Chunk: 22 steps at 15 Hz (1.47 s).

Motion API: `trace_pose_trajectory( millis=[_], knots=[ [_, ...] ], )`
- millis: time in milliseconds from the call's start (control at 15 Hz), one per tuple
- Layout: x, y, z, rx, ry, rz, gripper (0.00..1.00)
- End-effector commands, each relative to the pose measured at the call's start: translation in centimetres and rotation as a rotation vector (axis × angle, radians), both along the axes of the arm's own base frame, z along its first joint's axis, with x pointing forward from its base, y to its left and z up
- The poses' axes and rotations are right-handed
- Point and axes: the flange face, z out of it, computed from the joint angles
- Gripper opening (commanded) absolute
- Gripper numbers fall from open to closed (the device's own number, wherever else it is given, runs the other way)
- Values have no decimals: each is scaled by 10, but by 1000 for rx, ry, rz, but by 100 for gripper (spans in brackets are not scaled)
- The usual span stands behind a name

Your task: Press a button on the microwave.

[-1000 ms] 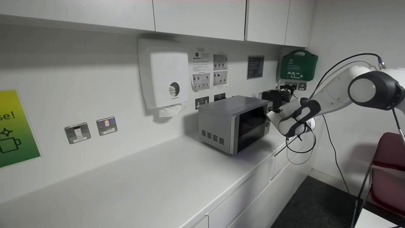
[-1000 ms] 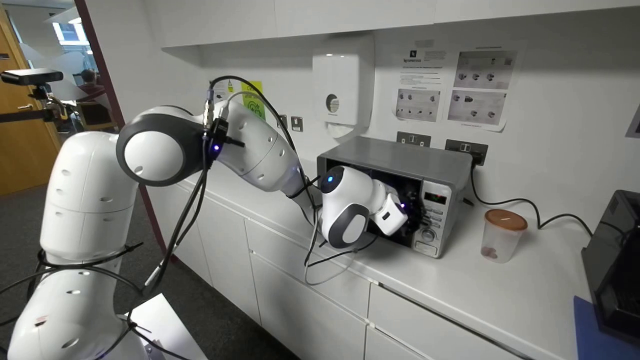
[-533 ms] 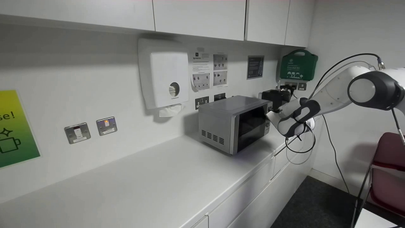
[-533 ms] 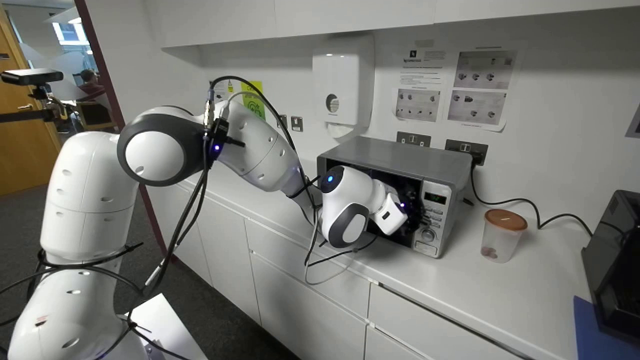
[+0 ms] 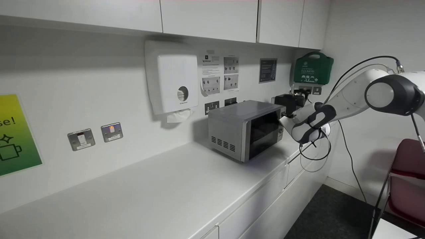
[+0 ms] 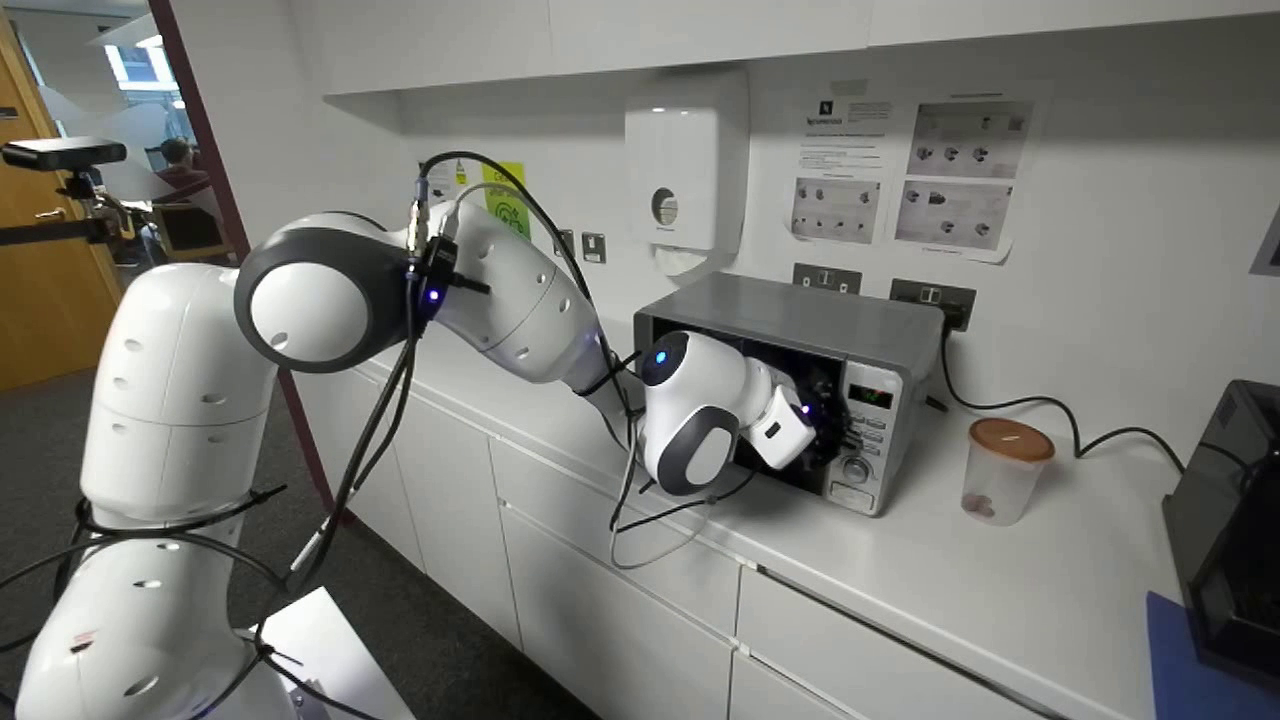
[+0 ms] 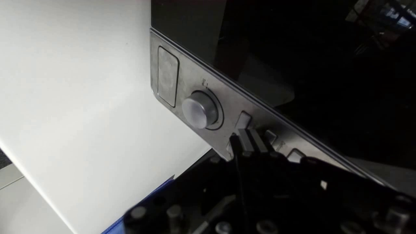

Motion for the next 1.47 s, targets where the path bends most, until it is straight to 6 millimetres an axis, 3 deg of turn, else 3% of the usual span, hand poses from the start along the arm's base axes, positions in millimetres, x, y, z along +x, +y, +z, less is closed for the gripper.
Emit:
trace_pose_trajectory(
  millis=[0, 467, 1400],
  knots=[
    [9, -1, 17, -31, -29, 15, 0],
    [13, -1, 32, -63, -44, 34, 0],
    [9, 2, 26, -61, -29, 39, 0]
  ],
)
